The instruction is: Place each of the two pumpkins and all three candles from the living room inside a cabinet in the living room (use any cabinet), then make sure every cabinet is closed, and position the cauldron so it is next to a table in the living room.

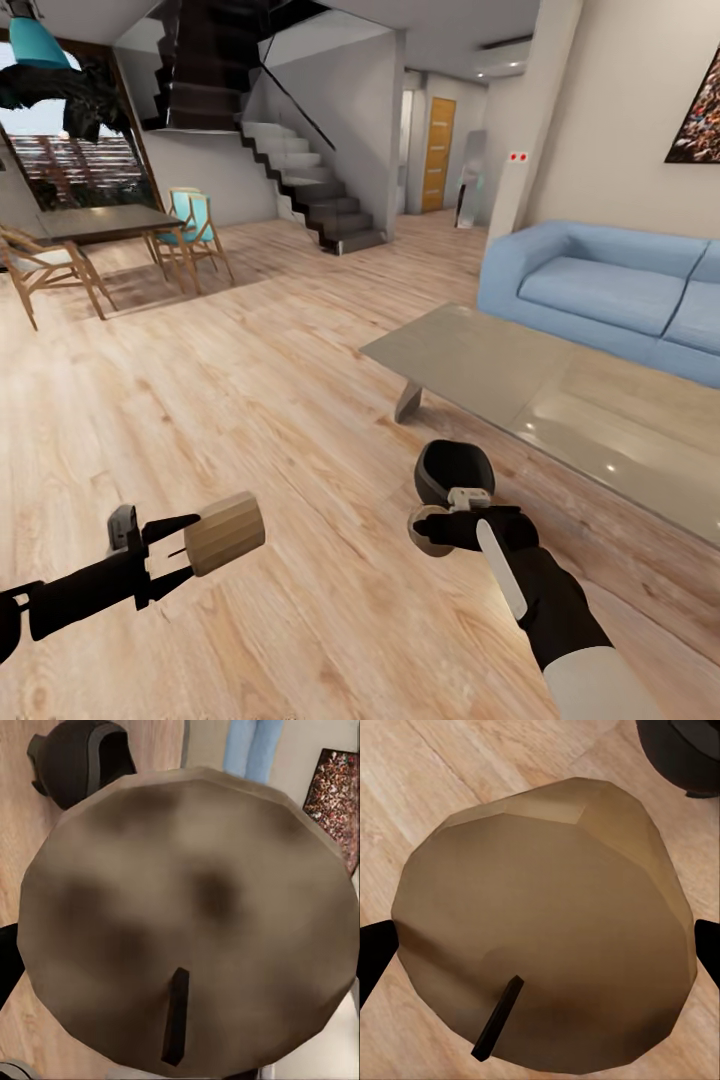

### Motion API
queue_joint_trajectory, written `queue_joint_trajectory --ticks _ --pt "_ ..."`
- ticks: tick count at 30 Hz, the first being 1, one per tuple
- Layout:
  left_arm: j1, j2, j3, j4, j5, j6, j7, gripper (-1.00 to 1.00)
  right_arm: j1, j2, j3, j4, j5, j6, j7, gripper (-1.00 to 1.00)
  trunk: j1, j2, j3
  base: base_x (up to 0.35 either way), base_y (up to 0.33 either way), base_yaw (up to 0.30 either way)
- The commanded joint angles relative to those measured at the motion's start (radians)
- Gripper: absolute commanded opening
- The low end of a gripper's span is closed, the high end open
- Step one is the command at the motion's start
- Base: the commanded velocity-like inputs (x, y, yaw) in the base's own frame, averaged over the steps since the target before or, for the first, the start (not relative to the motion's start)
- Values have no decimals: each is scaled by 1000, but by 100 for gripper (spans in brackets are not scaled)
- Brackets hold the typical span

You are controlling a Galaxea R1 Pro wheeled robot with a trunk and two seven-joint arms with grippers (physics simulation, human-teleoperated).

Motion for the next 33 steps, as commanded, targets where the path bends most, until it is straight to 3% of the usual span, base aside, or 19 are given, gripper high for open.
queue_joint_trajectory --ticks 1,10,30,32,33 --pt "-1 -1 0 -1 12 3 4 -100 0 1 0 -1 0 5 1 -100 -4 7 2 1 0 271" --pt "-1 0 0 2 11 3 12 -100 0 1 34 -3 2 34 1 -100 -39 70 24 0 0 265" --pt "-2 -1 -9 6 9 1 21 -100 0 -2 36 -21 -5 40 5 -100 -115 210 70 -82 0 235" --pt "-2 -2 -10 6 -11 0 22 -100 0 -3 36 -26 -6 35 5 -100 -123 224 75 0 0 142" --pt "-4 -3 -10 7 -53 0 22 -100 0 -3 36 -28 -6 31 5 -100 -127 231 79 0 0 58"
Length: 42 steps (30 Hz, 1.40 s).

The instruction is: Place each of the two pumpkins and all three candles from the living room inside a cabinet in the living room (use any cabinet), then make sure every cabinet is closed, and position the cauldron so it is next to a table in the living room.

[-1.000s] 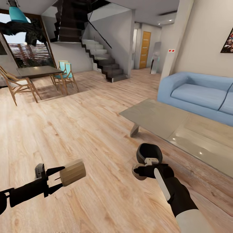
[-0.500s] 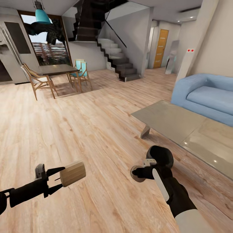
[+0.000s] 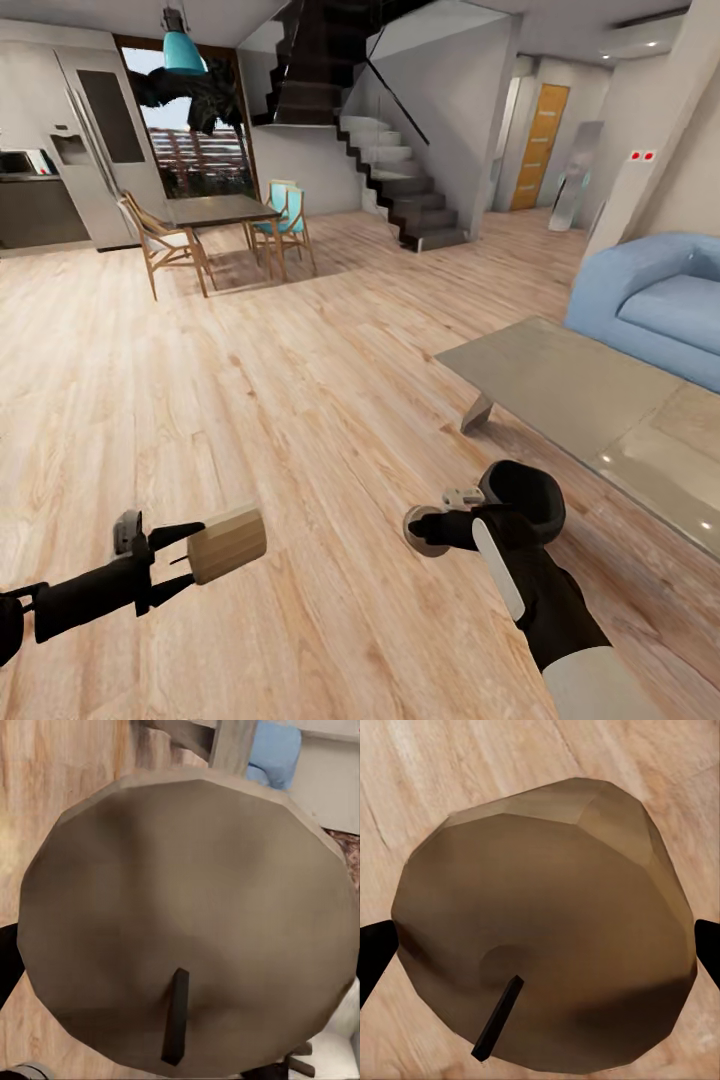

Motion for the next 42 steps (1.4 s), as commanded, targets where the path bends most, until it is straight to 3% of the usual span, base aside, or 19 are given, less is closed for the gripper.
queue_joint_trajectory --ticks 1,4,5,7,13,15,16,17,21,22,24,26,29,33,37,42 --pt "-3 -4 1 0 -38 1 6 -100 0 1 -1 2 1 -1 3 -100 -4 7 2 0 0 30" --pt "-10 -11 0 0 -111 -2 12 -100 0 1 -3 7 0 -33 4 -100 -16 28 12 0 0 14" --pt "-15 -16 0 1 -150 -4 31 -100 0 1 -4 7 0 -51 4 -100 -19 35 15 0 0 5" --pt "-42 -33 0 2 -188 -7 108 -100 0 0 -6 3 0 -66 4 -100 -27 49 21 0 0 2" --pt "-90 -56 0 31 -210 -10 401 -100 0 -3 -7 11 9 -77 2 -100 -50 91 40 0 0 0" --pt "-93 -75 -1 82 -237 -11 462 -100 1 -5 -6 16 11 -95 1 -100 -58 105 46 0 0 0" --pt "-93 -91 -3 115 -275 -14 478 -100 1 -5 -6 21 9 -114 2 -100 -62 112 49 0 0 0" --pt "-94 -114 -5 148 -337 -22 488 -100 1 -4 -5 30 8 -136 3 -100 -65 119 52 0 0 0" --pt "-94 -216 -4 219 -679 -107 493 -100 1 -2 -5 108 4 -216 5 -100 -81 147 65 0 0 0" --pt "-94 -250 -4 234 -782 -151 491 -100 1 -1 -4 143 3 -251 6 -100 -85 154 68 0 0 0" --pt "-94 -280 -6 264 -859 -197 485 -100 1 -1 -2 183 4 -304 6 -100 -92 168 74 0 0 0" --pt "-94 -308 -14 349 -924 -274 460 -100 2 0 1 254 7 -396 6 -100 -100 182 81 0 0 0" --pt "-96 -330 -56 468 -994 -401 386 -100 2 1 2 363 10 -510 7 -100 -111 203 90 0 0 0" --pt "-97 -342 -109 552 -1060 -505 286 -100 2 0 3 425 12 -573 5 -100 -127 231 103 0 0 0" --pt "-97 -350 -121 589 -1073 -536 258 -100 2 -3 3 445 11 -611 3 -100 -142 259 115 0 0 0" --pt "-98 -387 -124 596 -1081 -542 253 -100 3 0 3 541 7 -687 1 -100 -161 294 131 0 0 0"
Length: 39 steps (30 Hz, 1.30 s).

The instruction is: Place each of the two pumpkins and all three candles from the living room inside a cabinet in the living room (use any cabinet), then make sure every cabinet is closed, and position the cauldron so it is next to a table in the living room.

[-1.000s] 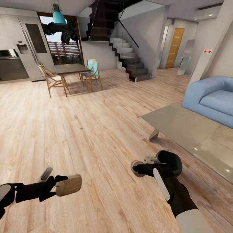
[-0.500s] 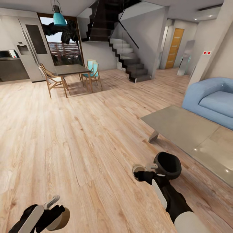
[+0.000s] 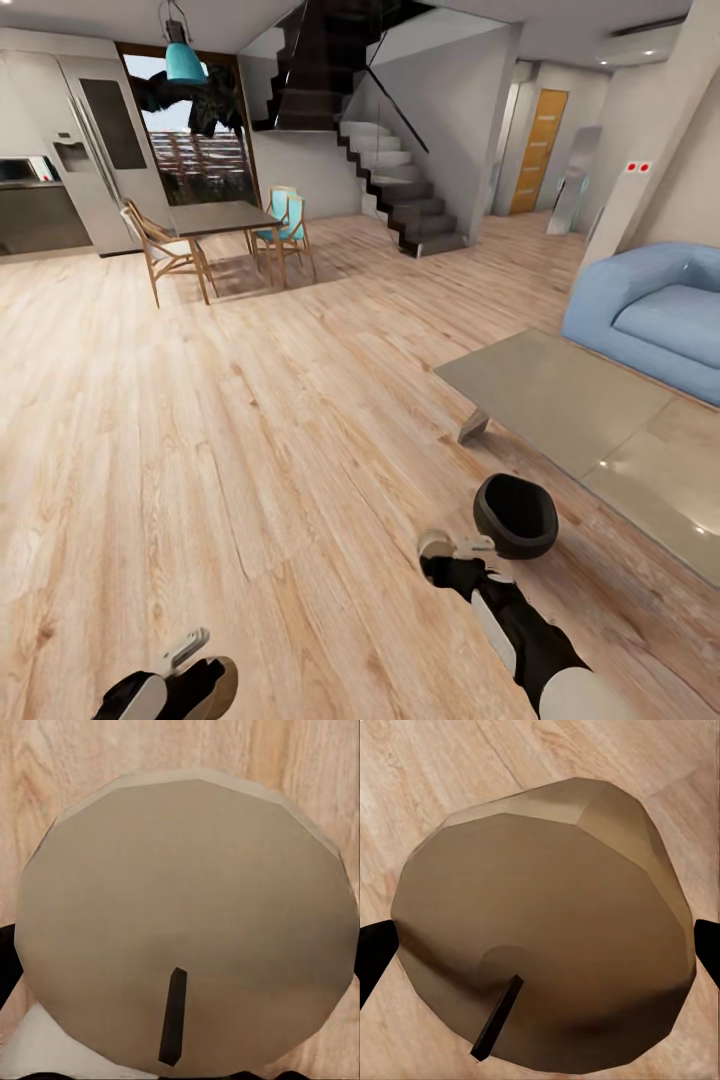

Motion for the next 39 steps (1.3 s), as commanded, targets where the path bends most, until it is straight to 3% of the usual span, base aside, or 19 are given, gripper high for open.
queue_joint_trajectory --ticks 1,6,12,17,32,39 --pt "-1 -7 -5 -1 -3 1 9 -100 0 0 1 24 -4 -30 -1 -100 -4 7 2 0 0 0" --pt "0 -25 -4 5 -41 -5 9 -100 -1 2 2 136 0 -135 -7 -100 -23 42 18 0 0 0" --pt "-7 -44 -9 125 -57 -137 9 -100 0 1 2 164 0 -150 -7 -100 -46 84 37 0 0 0" --pt "-18 -68 -12 157 -64 -175 9 -100 -1 1 2 165 2 -155 1 -100 -65 119 53 0 0 0" --pt "-19 -71 -11 170 -68 -186 9 -100 -1 3 7 160 1 -157 3 -100 -123 224 101 0 0 10" --pt "-19 -71 -12 170 -70 -244 9 -100 -1 3 7 159 2 -154 4 -100 -150 273 127 -194 0 217"
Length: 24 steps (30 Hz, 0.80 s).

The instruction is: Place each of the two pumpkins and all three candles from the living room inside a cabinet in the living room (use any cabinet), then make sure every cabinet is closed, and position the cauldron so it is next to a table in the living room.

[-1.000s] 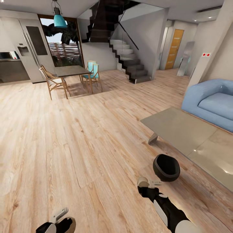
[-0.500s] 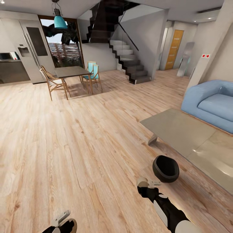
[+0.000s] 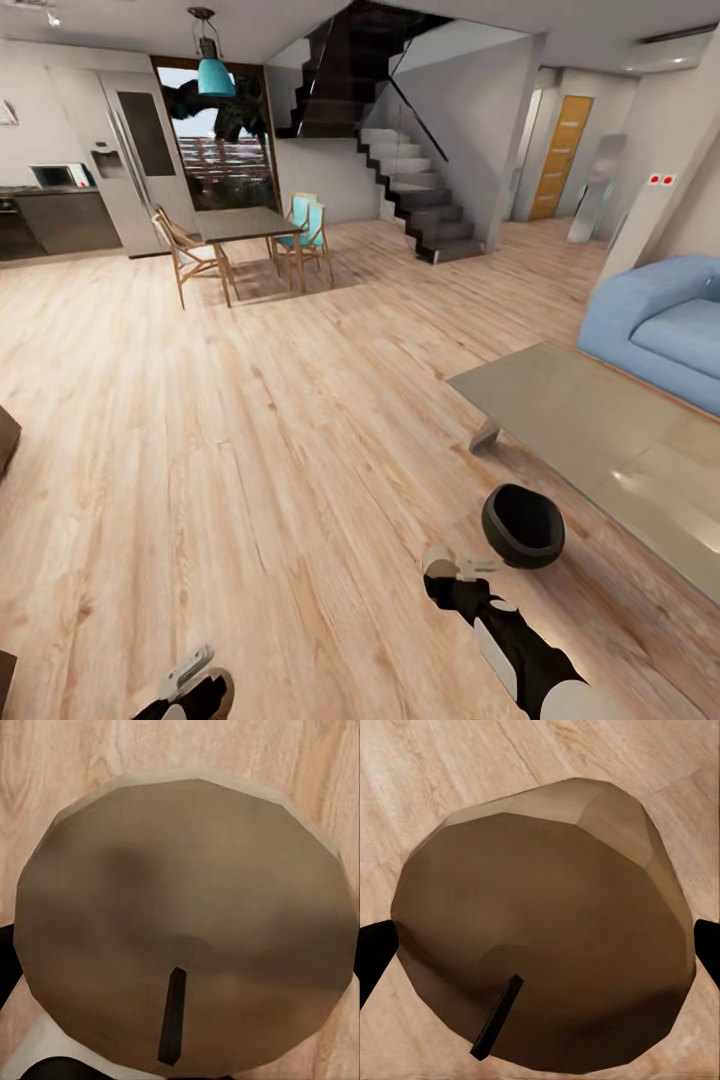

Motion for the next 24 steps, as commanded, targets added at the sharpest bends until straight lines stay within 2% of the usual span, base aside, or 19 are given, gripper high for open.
queue_joint_trajectory --ticks 1,5,10,13,18,21,24 --pt "0 1 -8 -2 4 0 9 -100 0 -1 3 -1 -10 5 -1 -100 -5 7 2 -322 0 265" --pt "0 1 -8 -2 -17 -3 9 -100 0 -1 3 0 -10 5 -4 -100 -5 7 3 -225 0 269" --pt "1 2 -13 -2 -28 -5 9 -100 0 1 3 2 -10 5 -7 -100 -5 7 3 -34 -16 272" --pt "1 1 -15 -2 -31 -5 9 -100 0 1 3 3 -10 5 -7 -100 -5 7 3 13 -198 272" --pt "1 1 -20 -2 -32 -6 9 -100 0 1 3 3 -9 5 -8 -100 -5 7 3 140 -258 272" --pt "1 1 -44 -2 -31 -16 9 -100 0 1 3 3 -8 5 -9 -100 -5 7 3 257 -211 272" --pt "1 1 -53 -2 -29 -37 9 -100 0 1 3 3 -8 5 -9 -100 -5 7 3 295 -159 272"
